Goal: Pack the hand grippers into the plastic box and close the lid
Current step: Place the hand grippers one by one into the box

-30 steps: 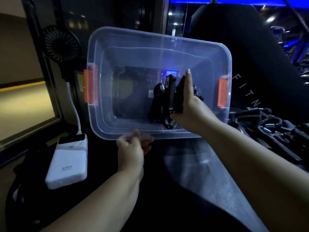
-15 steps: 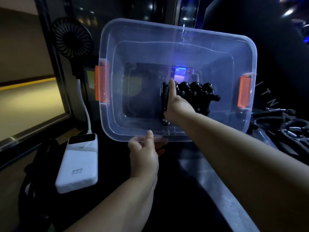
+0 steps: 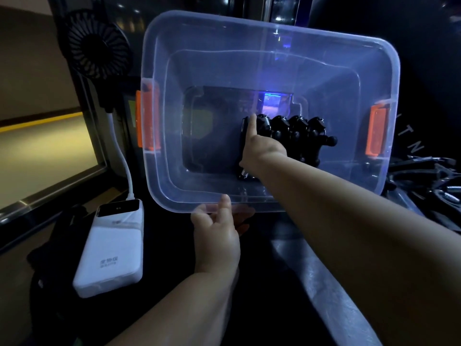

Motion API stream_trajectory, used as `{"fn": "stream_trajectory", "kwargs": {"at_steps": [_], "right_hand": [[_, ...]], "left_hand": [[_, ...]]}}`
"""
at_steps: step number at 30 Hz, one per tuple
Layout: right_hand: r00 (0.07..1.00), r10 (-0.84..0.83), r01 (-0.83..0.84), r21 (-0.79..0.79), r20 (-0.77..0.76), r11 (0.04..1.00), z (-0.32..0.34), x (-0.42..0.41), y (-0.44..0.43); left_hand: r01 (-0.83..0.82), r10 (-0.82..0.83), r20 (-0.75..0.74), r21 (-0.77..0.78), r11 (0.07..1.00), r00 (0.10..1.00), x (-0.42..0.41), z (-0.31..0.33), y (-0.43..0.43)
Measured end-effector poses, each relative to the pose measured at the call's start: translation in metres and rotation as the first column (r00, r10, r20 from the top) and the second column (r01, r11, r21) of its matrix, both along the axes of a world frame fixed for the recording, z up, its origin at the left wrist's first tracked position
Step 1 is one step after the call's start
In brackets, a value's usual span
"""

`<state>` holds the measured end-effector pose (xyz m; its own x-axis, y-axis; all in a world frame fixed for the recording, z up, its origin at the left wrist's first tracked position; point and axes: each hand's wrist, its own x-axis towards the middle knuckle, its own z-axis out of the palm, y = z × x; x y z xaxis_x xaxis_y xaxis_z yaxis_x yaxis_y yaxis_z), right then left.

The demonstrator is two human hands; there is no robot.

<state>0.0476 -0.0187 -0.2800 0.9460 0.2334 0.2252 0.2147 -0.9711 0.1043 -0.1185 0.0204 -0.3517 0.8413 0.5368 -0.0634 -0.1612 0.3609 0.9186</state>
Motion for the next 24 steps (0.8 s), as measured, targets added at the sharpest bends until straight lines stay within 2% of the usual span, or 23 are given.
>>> {"fn": "stream_trajectory", "kwargs": {"at_steps": [3,14,24], "right_hand": [[1.0,-0.019,0.018,0.069,0.023,0.997,0.0029,0.001,0.0009],[0.994,-0.044,0.043,0.009,0.097,0.999,-0.0009,0.0067,0.0015],[0.991,-0.041,0.048,-0.049,0.127,0.998,0.0008,0.008,0.0032]], "left_hand": [[-0.005,0.005,-0.007,-0.014,1.0,1.0,0.0001,-0.0005,0.0002],[0.008,-0.008,-0.008,0.03,1.0,1.0,0.0007,-0.0019,0.0015],[0.002,-0.002,-0.001,0.004,1.0,1.0,0.0024,-0.0009,0.0006]]}}
